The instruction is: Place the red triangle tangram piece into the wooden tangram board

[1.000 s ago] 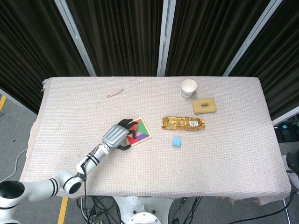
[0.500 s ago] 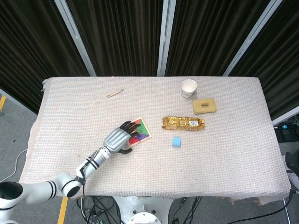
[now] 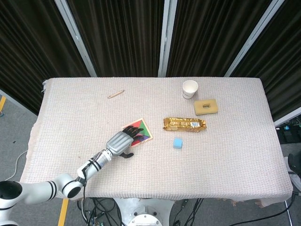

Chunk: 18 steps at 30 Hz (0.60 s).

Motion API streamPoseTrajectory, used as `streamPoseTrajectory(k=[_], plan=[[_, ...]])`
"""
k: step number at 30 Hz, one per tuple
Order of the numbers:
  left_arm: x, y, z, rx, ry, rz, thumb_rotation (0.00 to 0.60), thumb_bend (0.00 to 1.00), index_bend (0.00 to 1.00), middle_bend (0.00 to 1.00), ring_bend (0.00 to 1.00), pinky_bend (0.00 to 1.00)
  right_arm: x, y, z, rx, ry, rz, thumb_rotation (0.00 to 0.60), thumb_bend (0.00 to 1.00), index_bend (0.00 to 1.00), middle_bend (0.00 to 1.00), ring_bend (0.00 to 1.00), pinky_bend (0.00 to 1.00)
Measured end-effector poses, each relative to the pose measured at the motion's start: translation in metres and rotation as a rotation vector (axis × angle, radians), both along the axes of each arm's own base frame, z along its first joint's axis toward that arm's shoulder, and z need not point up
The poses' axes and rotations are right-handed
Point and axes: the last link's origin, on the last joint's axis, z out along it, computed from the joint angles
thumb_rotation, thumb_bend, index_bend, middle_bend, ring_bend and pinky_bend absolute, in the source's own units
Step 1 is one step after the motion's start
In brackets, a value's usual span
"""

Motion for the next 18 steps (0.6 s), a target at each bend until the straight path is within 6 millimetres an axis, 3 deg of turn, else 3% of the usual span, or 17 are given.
streamPoseTrajectory(k=[5, 18], plan=[[0.0011, 0.0026, -0.0004, -0.003, 0.003, 0.011, 0.577, 0.25, 0.19, 0.00, 0.00, 0.00, -0.0011, 0.0000, -0.0002, 0.001, -0.001, -0.003, 0.600, 0.35, 0.00, 0.00, 0.00, 0.00], [0.0040, 0.0075, -0.0006, -0.048, -0.019, 0.070, 0.347, 0.23, 0.22, 0.00, 0.00, 0.00, -0.0046, -0.0001, -0.0014, 0.003, -0.008, -0.008, 0.600, 0.35, 0.00, 0.00, 0.00, 0.00]])
